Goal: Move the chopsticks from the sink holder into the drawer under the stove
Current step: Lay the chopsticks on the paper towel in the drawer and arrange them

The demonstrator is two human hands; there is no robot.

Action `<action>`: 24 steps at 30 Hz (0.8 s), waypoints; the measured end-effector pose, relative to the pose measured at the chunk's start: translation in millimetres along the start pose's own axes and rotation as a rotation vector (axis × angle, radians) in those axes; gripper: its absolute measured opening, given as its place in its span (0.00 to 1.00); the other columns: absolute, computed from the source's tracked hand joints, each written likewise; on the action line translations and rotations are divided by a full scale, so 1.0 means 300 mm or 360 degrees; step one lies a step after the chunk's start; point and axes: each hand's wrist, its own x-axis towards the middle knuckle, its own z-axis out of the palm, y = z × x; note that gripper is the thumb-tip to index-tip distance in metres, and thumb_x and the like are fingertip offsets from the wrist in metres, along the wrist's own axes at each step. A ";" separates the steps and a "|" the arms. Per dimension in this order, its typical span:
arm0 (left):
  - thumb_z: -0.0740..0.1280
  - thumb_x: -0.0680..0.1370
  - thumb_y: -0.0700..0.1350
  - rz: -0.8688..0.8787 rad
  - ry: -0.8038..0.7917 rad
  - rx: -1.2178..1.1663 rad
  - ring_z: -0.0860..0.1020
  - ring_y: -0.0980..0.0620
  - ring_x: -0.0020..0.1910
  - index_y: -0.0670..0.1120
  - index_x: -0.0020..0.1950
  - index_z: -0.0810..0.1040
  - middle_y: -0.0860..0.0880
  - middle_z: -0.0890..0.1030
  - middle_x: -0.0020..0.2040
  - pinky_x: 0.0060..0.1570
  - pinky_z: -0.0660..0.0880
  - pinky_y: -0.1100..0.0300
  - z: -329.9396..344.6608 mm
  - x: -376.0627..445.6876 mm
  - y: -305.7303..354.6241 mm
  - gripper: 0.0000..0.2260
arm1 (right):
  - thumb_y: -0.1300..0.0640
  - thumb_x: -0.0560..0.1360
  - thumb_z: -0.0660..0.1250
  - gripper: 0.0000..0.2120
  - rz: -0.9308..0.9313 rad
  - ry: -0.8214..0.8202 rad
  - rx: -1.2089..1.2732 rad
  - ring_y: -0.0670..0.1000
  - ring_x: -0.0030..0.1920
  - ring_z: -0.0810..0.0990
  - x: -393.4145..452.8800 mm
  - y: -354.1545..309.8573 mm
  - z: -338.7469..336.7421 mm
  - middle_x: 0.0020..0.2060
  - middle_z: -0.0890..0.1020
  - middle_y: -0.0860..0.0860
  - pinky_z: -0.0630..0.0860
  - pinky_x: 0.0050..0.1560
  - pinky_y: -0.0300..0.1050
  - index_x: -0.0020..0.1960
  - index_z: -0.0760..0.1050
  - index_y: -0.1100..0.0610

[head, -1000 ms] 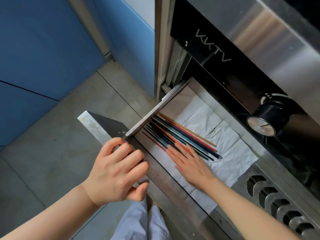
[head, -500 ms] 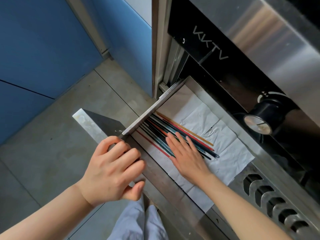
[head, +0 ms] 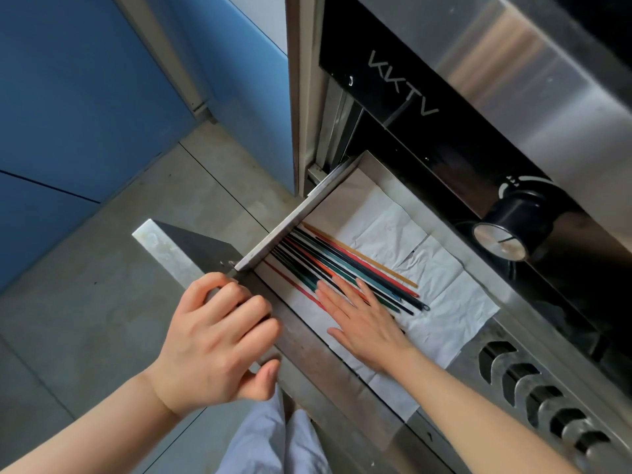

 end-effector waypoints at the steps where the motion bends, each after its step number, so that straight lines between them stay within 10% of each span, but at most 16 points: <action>1: 0.55 0.74 0.52 0.0002 0.0000 0.0001 0.67 0.45 0.37 0.44 0.33 0.77 0.46 0.78 0.34 0.47 0.68 0.50 0.000 0.000 0.000 0.18 | 0.42 0.80 0.51 0.33 -0.0016 0.0001 -0.0010 0.56 0.77 0.49 0.025 -0.006 -0.010 0.78 0.51 0.51 0.50 0.74 0.59 0.78 0.45 0.55; 24: 0.53 0.75 0.52 0.0021 -0.0018 -0.0024 0.70 0.43 0.33 0.44 0.32 0.78 0.46 0.78 0.34 0.43 0.70 0.51 0.004 -0.006 0.003 0.20 | 0.41 0.80 0.45 0.32 0.0453 0.0087 0.0215 0.57 0.77 0.47 -0.016 -0.007 -0.027 0.78 0.50 0.51 0.56 0.74 0.58 0.78 0.45 0.56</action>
